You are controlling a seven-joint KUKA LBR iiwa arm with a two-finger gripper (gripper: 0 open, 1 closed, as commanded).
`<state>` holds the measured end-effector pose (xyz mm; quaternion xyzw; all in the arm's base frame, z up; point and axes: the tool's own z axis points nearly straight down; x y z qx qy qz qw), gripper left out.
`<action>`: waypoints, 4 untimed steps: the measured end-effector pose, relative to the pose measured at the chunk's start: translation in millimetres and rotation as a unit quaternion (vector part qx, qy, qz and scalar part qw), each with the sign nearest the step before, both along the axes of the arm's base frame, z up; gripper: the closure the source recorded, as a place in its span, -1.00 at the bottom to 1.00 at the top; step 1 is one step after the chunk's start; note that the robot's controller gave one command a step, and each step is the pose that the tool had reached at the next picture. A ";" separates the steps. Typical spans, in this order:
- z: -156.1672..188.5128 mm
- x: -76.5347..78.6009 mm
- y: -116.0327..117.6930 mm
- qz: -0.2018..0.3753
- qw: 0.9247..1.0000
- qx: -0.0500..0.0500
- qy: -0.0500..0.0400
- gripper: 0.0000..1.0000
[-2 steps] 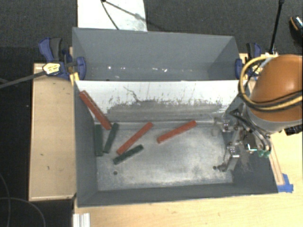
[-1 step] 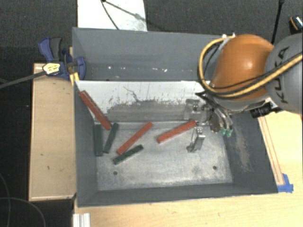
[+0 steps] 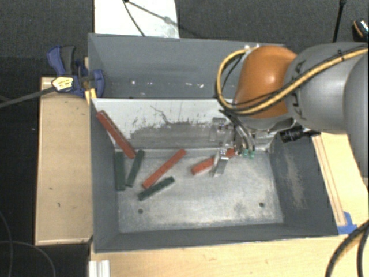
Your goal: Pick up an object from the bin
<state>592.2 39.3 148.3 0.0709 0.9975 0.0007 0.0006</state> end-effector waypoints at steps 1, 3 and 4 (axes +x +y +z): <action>-82.5 -9.5 -5.5 0.035 0.999 -0.001 0.003 -1.00; 65.0 -19.8 -14.0 0.055 0.999 -0.001 -0.005 1.00; 55.2 -46.4 -66.3 0.076 0.997 -0.001 0.001 1.00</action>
Offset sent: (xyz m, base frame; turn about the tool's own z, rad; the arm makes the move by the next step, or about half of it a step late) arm -0.0079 -0.0052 -0.0783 -0.0692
